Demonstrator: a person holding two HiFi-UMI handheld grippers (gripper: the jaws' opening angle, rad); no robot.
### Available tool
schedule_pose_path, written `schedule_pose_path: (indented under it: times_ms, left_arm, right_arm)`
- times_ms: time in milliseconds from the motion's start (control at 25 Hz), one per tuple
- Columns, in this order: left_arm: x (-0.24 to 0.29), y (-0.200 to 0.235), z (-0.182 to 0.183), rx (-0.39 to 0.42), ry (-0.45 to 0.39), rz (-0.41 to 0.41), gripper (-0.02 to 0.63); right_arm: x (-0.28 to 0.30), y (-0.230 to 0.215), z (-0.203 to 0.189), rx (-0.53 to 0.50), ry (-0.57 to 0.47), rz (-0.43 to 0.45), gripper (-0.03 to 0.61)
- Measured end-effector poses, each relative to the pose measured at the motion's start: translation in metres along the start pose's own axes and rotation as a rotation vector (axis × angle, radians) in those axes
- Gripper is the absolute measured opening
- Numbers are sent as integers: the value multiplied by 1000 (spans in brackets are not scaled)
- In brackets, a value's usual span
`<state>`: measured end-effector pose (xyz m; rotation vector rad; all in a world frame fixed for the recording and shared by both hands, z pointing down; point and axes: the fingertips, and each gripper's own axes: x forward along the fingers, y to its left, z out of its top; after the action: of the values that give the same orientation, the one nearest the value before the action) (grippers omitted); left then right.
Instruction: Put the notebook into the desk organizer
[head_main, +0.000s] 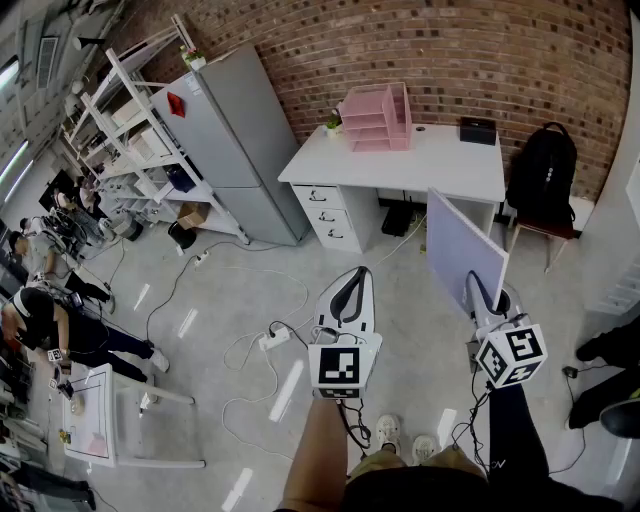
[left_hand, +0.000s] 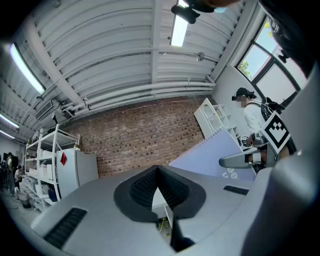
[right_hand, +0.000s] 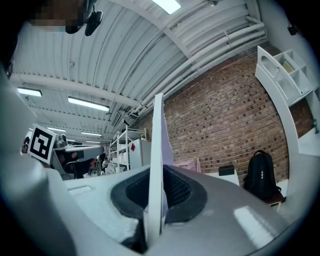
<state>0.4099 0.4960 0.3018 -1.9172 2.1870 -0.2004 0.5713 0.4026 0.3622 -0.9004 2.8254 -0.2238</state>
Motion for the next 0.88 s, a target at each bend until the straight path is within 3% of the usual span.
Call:
schedule_pose_path:
  times_ms: [360, 880]
  left_arm:
    - [-26, -36, 15, 8, -2, 13, 9]
    - [-9, -4, 6, 16, -9, 48, 9]
  right_arm:
    - [-39, -3, 10, -37, -12, 17, 31]
    - [-3, -2, 11, -45, -39, 37, 30]
